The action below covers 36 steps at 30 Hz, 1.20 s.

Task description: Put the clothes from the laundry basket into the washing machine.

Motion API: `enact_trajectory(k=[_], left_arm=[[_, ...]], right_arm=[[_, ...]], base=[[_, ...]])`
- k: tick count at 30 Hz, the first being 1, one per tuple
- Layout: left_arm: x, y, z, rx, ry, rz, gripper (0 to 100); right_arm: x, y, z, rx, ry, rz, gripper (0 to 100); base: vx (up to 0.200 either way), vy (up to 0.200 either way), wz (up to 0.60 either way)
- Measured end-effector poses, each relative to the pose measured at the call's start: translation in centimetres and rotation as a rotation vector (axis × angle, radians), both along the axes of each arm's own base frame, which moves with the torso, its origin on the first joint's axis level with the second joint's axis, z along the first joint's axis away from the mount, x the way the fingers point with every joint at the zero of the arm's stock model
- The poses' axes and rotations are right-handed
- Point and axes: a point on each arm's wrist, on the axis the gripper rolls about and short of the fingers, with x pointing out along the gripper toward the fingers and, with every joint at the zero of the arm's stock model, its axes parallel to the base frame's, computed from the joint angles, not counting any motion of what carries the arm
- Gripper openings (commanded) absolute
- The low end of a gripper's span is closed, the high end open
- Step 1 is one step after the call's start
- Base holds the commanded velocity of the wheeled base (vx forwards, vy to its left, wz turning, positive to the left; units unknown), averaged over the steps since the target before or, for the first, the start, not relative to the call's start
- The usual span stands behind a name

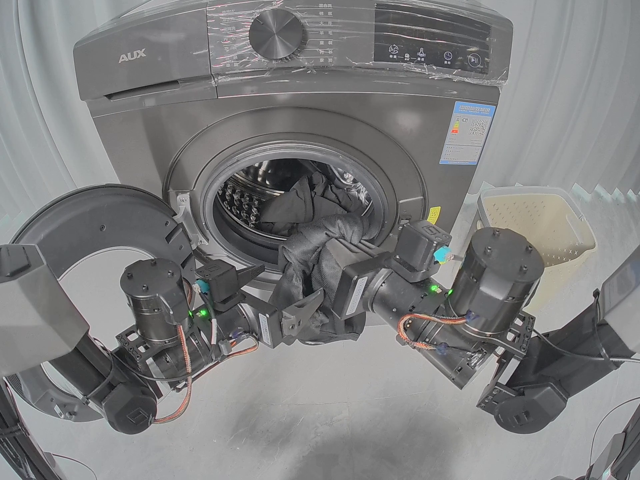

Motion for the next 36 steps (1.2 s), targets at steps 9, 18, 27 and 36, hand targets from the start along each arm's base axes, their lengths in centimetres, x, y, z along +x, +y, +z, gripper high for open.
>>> enact_trajectory(k=[9,18,27,36], left_arm=[[-0.4,0.4,-1.1,0.019,0.027,0.023,100],[-0.9,1.7,-1.8,0.027,0.034,0.058,100],[-0.5,2.8,-1.9,0.028,0.036,0.096,100],[-0.5,2.2,-1.8,0.026,0.03,0.079,100]], right_arm=[[0.0,0.0,0.0,0.002,-0.008,-0.003,0],[0.1,0.0,0.0,0.0,-0.007,-0.003,0],[0.1,0.0,0.0,0.001,-0.006,-0.01,0],[0.1,0.0,-0.1,0.0,-0.006,-0.011,0]], base=[[0.0,0.0,0.0],[0.0,0.0,0.0],[0.0,0.0,0.0],[0.0,0.0,0.0]])
